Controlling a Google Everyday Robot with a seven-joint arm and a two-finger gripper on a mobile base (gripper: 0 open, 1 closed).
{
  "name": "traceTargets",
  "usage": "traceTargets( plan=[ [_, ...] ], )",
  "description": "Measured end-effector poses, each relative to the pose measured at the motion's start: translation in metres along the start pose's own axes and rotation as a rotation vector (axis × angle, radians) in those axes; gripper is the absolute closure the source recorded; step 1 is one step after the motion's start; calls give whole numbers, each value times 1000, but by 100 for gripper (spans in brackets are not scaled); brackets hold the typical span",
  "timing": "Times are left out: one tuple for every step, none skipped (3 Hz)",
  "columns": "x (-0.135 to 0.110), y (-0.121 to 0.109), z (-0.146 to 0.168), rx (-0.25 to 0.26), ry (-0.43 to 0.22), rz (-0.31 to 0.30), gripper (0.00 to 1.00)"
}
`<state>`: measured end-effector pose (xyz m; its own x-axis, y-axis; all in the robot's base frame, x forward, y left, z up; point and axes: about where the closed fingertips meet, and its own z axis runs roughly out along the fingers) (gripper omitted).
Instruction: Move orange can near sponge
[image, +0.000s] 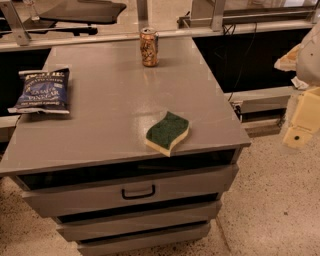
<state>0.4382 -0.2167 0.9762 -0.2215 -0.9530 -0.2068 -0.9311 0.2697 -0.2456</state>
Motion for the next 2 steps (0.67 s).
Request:
traceTargets(
  plan=[
    [-1,-4,2,17,-14,6,0],
    [-2,-28,19,43,-57,36,0]
  ],
)
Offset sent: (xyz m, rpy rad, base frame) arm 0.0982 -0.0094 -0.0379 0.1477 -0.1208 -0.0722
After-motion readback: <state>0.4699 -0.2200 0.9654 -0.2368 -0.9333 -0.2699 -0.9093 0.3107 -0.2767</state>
